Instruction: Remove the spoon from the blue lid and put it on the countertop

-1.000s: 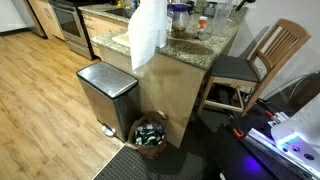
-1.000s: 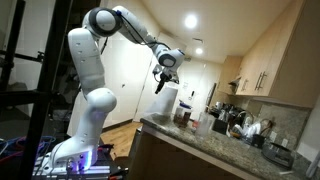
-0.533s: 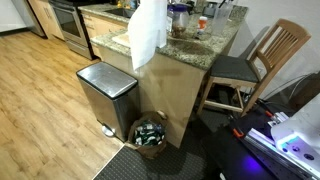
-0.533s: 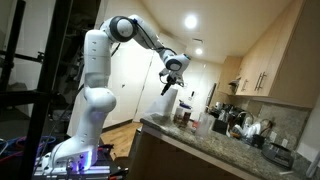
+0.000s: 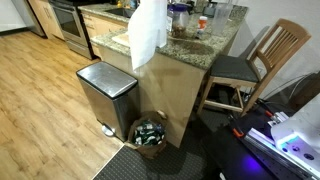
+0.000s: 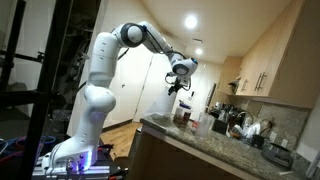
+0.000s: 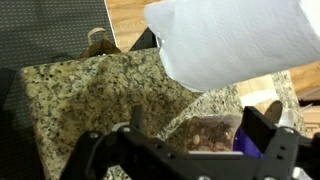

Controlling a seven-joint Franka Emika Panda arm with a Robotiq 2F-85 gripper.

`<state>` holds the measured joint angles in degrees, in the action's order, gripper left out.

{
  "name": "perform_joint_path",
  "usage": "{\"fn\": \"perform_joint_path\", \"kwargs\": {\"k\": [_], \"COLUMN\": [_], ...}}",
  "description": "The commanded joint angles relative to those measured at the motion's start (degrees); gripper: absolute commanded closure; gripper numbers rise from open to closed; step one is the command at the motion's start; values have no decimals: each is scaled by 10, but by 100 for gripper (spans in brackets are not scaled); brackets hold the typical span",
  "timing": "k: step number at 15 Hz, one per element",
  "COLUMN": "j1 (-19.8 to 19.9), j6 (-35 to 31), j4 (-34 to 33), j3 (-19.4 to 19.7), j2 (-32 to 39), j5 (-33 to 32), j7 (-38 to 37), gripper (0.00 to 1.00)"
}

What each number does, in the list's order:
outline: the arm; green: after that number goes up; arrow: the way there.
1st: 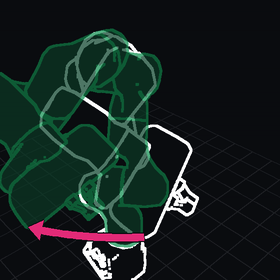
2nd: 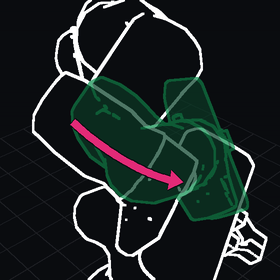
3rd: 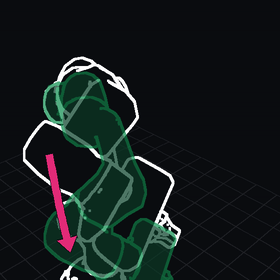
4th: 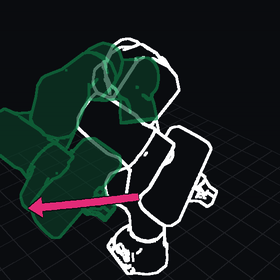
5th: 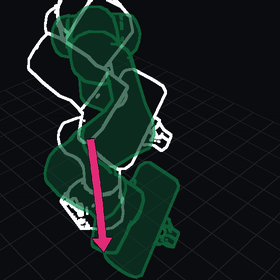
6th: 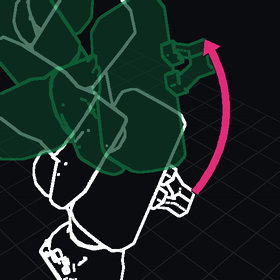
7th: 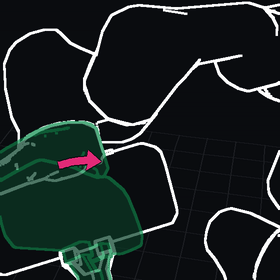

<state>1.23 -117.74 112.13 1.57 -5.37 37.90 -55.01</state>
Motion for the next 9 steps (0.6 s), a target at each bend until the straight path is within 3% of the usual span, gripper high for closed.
{"fn": "perform_joint_path", "kwargs": {"k": [1, 2, 5, 6, 9], "j1": [1, 1, -1, -6, -17], "j6": [-20, -16, -17, -57, -165], "j4": [-65, -31, -56, -57, -85], "j3": [-4, -1, -2, -7, -15], "j2": [64, 34, 59, 73, 119], "j5": [10, 0, 0, -26, -16], "j7": [-113, -64, -105, -134, -188], "gripper": [0, 0, 0, 0, 0]}}
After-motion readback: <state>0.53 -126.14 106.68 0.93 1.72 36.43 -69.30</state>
